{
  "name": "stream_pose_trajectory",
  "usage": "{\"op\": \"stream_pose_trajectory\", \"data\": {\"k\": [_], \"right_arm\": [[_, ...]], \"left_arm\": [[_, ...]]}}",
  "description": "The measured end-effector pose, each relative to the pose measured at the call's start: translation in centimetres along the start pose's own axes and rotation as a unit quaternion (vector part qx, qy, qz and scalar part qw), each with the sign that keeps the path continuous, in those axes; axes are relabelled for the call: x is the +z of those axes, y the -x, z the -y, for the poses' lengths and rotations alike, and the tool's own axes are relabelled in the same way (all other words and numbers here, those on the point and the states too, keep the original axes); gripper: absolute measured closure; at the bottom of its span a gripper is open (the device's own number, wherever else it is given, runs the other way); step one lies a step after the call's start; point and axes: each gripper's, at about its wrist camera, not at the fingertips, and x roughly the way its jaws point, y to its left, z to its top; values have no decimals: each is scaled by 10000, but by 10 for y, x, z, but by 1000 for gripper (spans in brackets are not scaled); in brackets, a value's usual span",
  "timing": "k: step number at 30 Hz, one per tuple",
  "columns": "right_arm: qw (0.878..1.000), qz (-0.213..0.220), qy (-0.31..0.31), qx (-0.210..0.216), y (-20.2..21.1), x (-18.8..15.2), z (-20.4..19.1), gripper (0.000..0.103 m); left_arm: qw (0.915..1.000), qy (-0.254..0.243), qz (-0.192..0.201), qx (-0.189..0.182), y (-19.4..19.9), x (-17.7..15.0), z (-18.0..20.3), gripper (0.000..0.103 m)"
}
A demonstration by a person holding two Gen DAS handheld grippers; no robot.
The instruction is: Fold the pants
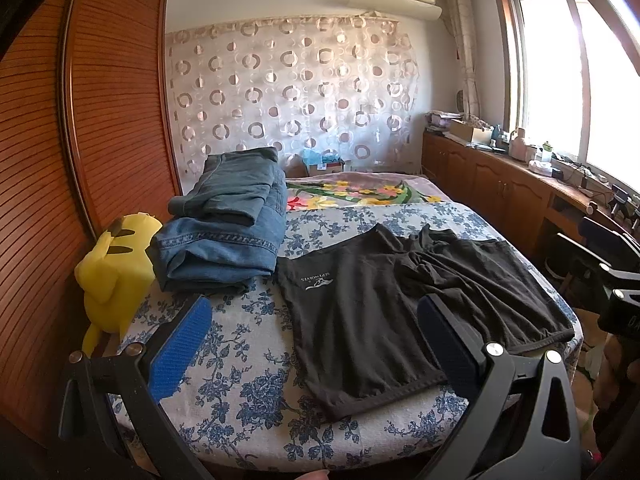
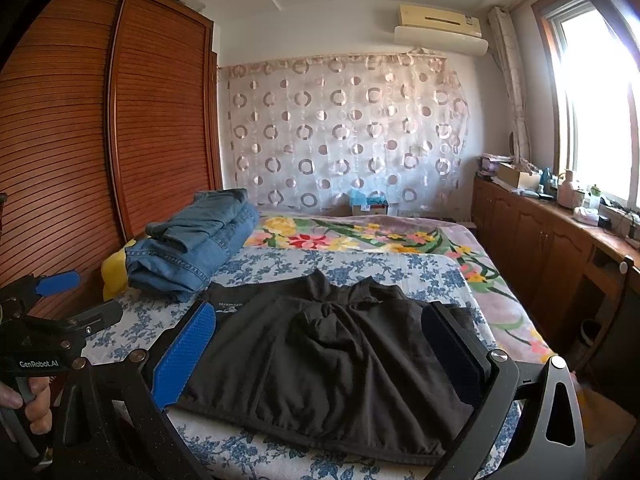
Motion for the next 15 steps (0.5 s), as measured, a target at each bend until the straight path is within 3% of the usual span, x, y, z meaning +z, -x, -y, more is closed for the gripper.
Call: {"op": "stream_pose_trajectory", "data": {"k": [15], "right_arm": [[10000, 24, 11, -15, 0, 0, 0, 0]], "left_arm": [[10000, -12, 38, -20, 9, 6, 5, 0]]}}
